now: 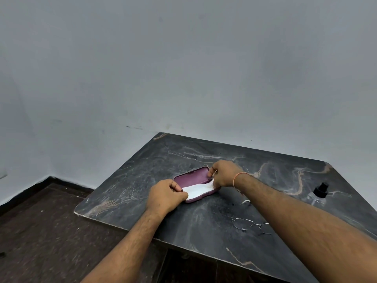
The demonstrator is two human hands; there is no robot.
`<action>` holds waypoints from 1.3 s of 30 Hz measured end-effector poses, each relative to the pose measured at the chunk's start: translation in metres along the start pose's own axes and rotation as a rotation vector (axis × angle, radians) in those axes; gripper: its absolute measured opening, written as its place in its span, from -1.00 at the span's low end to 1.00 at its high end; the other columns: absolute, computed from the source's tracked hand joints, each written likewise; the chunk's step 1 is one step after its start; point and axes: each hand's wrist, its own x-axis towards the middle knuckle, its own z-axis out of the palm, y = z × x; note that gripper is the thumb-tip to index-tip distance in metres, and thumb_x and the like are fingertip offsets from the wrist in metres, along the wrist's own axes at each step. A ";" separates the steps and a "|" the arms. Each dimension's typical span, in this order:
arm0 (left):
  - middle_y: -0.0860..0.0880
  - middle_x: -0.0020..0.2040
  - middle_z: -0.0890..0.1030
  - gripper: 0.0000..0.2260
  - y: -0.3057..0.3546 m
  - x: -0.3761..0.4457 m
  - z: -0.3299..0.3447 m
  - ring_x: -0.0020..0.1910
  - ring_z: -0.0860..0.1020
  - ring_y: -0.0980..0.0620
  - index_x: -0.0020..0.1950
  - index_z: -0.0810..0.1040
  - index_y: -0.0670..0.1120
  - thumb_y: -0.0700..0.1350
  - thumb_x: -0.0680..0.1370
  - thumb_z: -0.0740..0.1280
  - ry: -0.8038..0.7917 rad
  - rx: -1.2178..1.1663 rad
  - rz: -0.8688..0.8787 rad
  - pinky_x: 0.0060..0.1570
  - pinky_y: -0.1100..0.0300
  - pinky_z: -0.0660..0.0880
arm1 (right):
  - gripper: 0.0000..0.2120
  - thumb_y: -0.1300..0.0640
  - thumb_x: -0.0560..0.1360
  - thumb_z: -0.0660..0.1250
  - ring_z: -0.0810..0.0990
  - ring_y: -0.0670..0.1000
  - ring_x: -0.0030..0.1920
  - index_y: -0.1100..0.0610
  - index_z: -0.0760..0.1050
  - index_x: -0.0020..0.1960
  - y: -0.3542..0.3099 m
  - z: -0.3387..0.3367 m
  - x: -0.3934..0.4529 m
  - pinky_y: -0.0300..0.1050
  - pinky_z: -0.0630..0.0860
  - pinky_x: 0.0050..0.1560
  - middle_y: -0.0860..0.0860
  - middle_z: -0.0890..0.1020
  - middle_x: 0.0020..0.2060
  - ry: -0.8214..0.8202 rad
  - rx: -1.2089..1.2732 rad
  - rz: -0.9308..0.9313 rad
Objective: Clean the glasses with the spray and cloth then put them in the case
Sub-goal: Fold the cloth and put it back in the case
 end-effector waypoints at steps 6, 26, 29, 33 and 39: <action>0.15 -0.26 0.76 -0.80 0.001 0.000 0.001 -0.21 0.72 0.16 -0.14 0.68 0.08 -0.01 0.29 0.61 -0.032 -0.012 -0.004 -0.10 0.13 0.70 | -0.61 0.25 0.35 0.60 0.63 -0.02 -0.06 0.05 0.69 0.15 0.007 0.006 0.002 -0.22 0.52 -0.04 -0.08 0.64 -0.13 0.025 0.056 0.003; 0.06 -0.40 0.74 -0.87 -0.002 0.013 0.006 -0.45 0.70 0.10 -0.11 0.69 0.01 0.01 0.49 0.58 -0.021 -0.070 -0.033 -0.17 0.11 0.71 | -0.82 0.17 0.53 0.54 0.62 -0.03 -0.27 0.16 0.66 0.11 0.033 0.004 -0.011 -0.16 0.56 -0.25 0.00 0.66 -0.26 -0.148 0.441 0.086; 0.02 -0.41 0.73 -0.85 -0.004 0.016 0.006 -0.48 0.66 0.11 -0.10 0.68 -0.02 -0.10 0.44 0.62 -0.040 -0.095 -0.039 -0.28 0.19 0.61 | -0.86 0.11 0.54 0.53 0.64 -0.03 -0.28 0.14 0.66 0.05 0.033 0.013 -0.010 -0.24 0.55 -0.32 -0.03 0.68 -0.28 -0.051 0.371 0.062; -0.04 -0.39 0.74 -0.85 -0.009 0.020 0.007 -0.45 0.67 0.06 -0.09 0.68 -0.04 -0.16 0.43 0.60 -0.051 -0.112 -0.049 -0.25 0.14 0.66 | -0.80 0.17 0.43 0.61 0.64 -0.06 -0.22 -0.02 0.61 -0.08 0.038 0.019 -0.011 -0.25 0.55 -0.13 -0.08 0.68 -0.23 -0.021 0.246 0.049; -0.04 -0.41 0.71 -0.85 -0.014 0.024 0.008 -0.41 0.69 0.04 -0.07 0.69 -0.09 -0.24 0.43 0.59 -0.067 -0.168 -0.036 -0.26 0.12 0.68 | -0.74 0.19 0.36 0.63 0.59 -0.06 -0.20 -0.05 0.62 -0.07 0.039 0.022 -0.011 -0.31 0.43 -0.26 -0.12 0.62 -0.23 -0.013 0.187 0.047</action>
